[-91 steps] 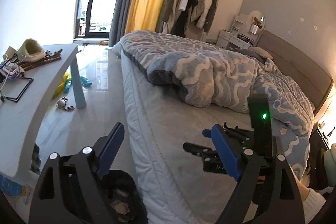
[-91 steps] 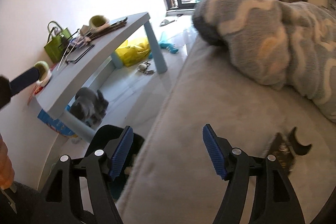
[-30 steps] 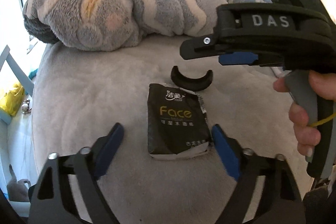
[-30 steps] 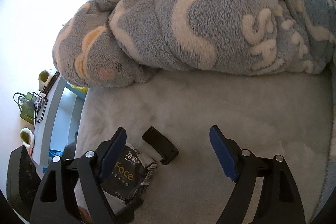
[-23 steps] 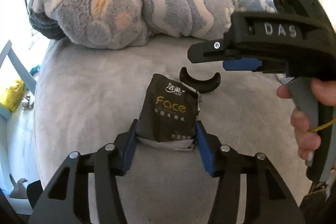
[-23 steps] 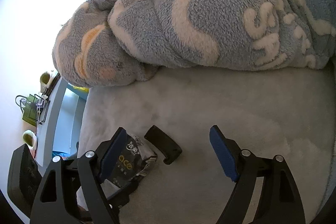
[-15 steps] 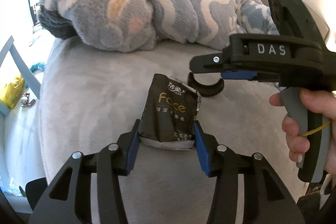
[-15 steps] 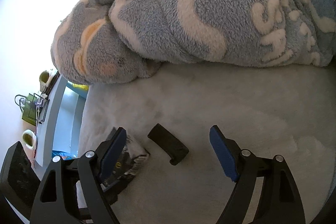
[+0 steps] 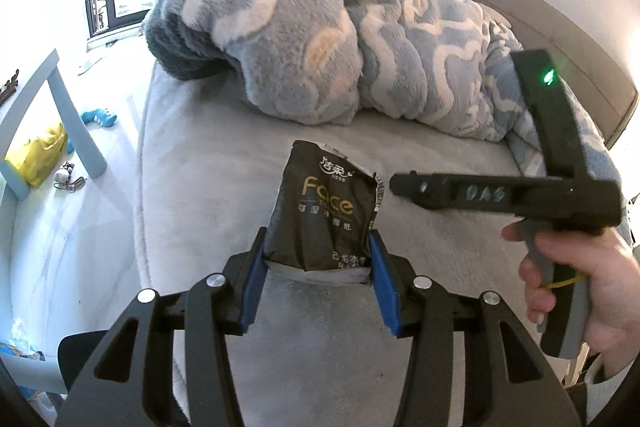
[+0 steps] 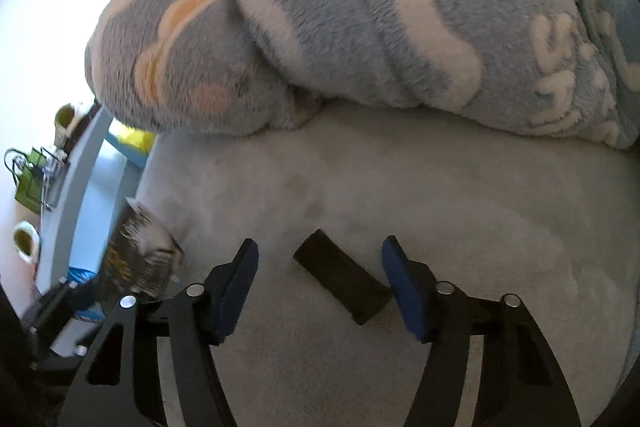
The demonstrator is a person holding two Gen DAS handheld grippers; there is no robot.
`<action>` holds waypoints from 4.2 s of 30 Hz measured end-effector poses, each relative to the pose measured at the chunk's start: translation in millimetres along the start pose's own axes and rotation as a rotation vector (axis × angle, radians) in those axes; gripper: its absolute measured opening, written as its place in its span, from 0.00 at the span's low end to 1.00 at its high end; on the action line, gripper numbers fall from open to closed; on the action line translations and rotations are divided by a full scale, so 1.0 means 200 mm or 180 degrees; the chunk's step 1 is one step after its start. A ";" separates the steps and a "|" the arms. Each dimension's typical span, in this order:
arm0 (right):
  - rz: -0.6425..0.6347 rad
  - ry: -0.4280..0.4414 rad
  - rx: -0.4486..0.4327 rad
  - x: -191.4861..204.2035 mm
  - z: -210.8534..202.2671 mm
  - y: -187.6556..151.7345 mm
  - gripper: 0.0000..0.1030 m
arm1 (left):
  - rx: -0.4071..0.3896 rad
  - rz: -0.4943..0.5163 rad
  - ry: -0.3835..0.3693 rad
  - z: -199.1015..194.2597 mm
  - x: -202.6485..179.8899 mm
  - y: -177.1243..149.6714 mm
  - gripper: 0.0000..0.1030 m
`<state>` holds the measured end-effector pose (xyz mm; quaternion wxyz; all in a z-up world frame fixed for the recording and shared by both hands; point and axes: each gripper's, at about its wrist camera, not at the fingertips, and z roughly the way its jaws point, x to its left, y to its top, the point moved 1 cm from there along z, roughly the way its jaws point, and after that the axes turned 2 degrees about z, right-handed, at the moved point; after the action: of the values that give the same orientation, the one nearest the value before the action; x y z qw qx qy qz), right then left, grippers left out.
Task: Collect trash
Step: 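Grasp the black 'Face' pack with the left tool while the right tool grasps the black curved piece, then carry the black pack and curved piece over the teal bin with both tools, then open the left tool dropping the pack while the right tool releases the curved piece into the bin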
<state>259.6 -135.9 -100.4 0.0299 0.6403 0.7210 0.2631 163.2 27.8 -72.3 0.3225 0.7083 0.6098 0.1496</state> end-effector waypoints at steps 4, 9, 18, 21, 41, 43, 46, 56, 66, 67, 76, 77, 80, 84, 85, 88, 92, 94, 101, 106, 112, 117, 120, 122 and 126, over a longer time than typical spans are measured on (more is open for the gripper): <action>-0.0147 -0.0196 0.0025 0.03 0.05 -0.02 0.55 | -0.0048 -0.0031 -0.0020 -0.05 0.03 0.00 0.49; -0.0354 -0.0354 -0.0026 0.06 0.06 -0.05 0.42 | -0.0095 -0.0111 -0.0051 -0.10 0.06 0.00 0.49; -0.0689 -0.0556 -0.0308 0.17 -0.02 -0.10 0.18 | -0.0174 -0.0178 -0.0061 -0.21 0.07 -0.05 0.49; -0.0709 -0.0531 -0.0394 0.19 -0.07 -0.12 0.18 | -0.0206 -0.0184 -0.0047 -0.25 0.08 -0.07 0.49; -0.0804 -0.0154 -0.0533 0.36 -0.26 -0.30 0.18 | -0.0188 -0.0271 0.0162 -0.43 0.17 -0.26 0.49; -0.0835 -0.0103 -0.0546 0.40 -0.27 -0.33 0.18 | -0.0197 -0.0287 0.0197 -0.46 0.20 -0.28 0.49; -0.0851 -0.0048 -0.0575 0.44 -0.29 -0.37 0.18 | -0.0215 -0.0323 0.0242 -0.49 0.24 -0.30 0.49; -0.0969 0.0134 -0.0645 0.62 -0.32 -0.44 0.18 | -0.0224 -0.0414 0.0392 -0.59 0.39 -0.39 0.49; -0.1147 0.0363 -0.0605 0.87 -0.26 -0.45 0.18 | -0.0127 -0.0558 0.0573 -0.62 0.63 -0.48 0.49; -0.1176 0.0391 -0.0596 0.90 -0.25 -0.46 0.18 | -0.0098 -0.0577 0.0591 -0.62 0.65 -0.50 0.49; -0.1333 0.0585 -0.0533 1.15 -0.18 -0.50 0.18 | 0.0196 -0.0742 0.0656 -0.58 0.86 -0.63 0.49; -0.1348 0.0604 -0.0527 1.17 -0.17 -0.50 0.18 | 0.0241 -0.0759 0.0669 -0.57 0.88 -0.65 0.49; -0.1422 0.0669 -0.0493 1.25 -0.15 -0.52 0.18 | 0.0406 -0.0798 0.0694 -0.54 0.94 -0.71 0.49; -0.1501 0.0745 -0.0438 1.35 -0.11 -0.55 0.18 | 0.0656 -0.0909 0.0700 -0.49 1.03 -0.81 0.50; -0.1528 0.0763 -0.0418 1.38 -0.09 -0.56 0.18 | 0.0721 -0.0931 0.0694 -0.48 1.05 -0.83 0.50; -0.1593 0.0796 -0.0365 1.46 -0.06 -0.58 0.18 | 0.0812 -0.0991 0.0695 -0.48 1.10 -0.88 0.52; -0.1639 0.0821 -0.0293 1.53 0.00 -0.61 0.18 | 0.0825 -0.1037 0.0670 -0.50 1.15 -0.91 0.62; -0.1631 0.0838 -0.0257 1.55 0.03 -0.62 0.18 | 0.0815 -0.1040 0.0643 -0.52 1.16 -0.91 0.66; -0.1634 0.0754 -0.0031 1.60 0.17 -0.65 0.18 | 0.0681 -0.0904 0.0732 -0.59 1.16 -0.90 0.68; -0.1627 0.0671 0.0114 1.61 0.26 -0.68 0.18 | 0.0428 -0.0921 0.0739 -0.69 1.17 -0.85 0.60; -0.1651 0.0652 0.0305 1.64 0.36 -0.73 0.18 | 0.0160 -0.0913 0.0725 -0.80 1.18 -0.81 0.49; -0.1727 0.0597 0.0517 1.66 0.45 -0.79 0.19 | -0.0050 -0.0923 0.0698 -0.87 1.17 -0.77 0.44; -0.1779 0.0541 0.0644 1.67 0.50 -0.83 0.19 | -0.0169 -0.0932 0.0678 -0.92 1.17 -0.75 0.41; -0.1825 0.0511 0.0721 1.68 0.53 -0.86 0.19 | -0.0218 -0.0939 0.0656 -0.94 1.17 -0.75 0.41; -0.1879 0.0465 0.0830 1.68 0.56 -0.90 0.20 | -0.0306 -0.0938 0.0637 -0.99 1.16 -0.72 0.40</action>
<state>78.8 210.7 -173.1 -0.0292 0.3816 0.9033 0.1939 -17.9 312.2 -59.7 0.3122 0.5767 0.7281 0.1994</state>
